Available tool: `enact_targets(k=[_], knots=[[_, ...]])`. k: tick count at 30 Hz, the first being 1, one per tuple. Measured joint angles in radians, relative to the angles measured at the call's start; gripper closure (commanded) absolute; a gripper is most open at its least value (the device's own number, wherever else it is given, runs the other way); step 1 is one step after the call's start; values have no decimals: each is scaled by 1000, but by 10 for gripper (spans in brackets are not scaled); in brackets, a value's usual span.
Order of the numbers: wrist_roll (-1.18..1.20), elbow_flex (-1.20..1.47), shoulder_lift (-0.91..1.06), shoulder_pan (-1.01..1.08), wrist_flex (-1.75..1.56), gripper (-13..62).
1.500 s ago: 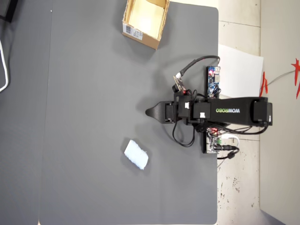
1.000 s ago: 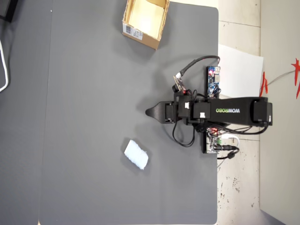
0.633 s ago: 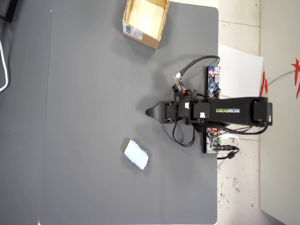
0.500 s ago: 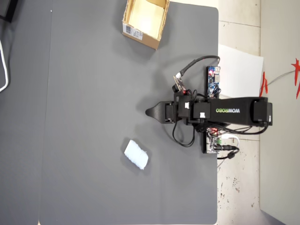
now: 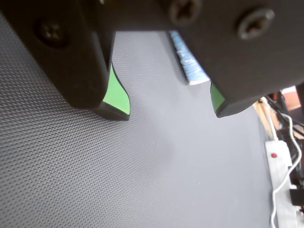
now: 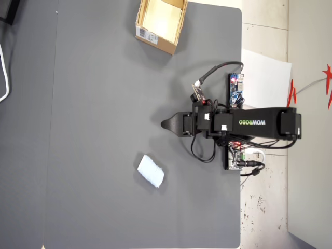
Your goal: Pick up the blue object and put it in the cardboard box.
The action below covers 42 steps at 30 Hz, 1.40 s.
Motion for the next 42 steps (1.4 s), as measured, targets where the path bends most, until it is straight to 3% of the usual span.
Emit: enact_targets(k=[42], knots=[[-80, -2, 0, -44, -21, 156]])
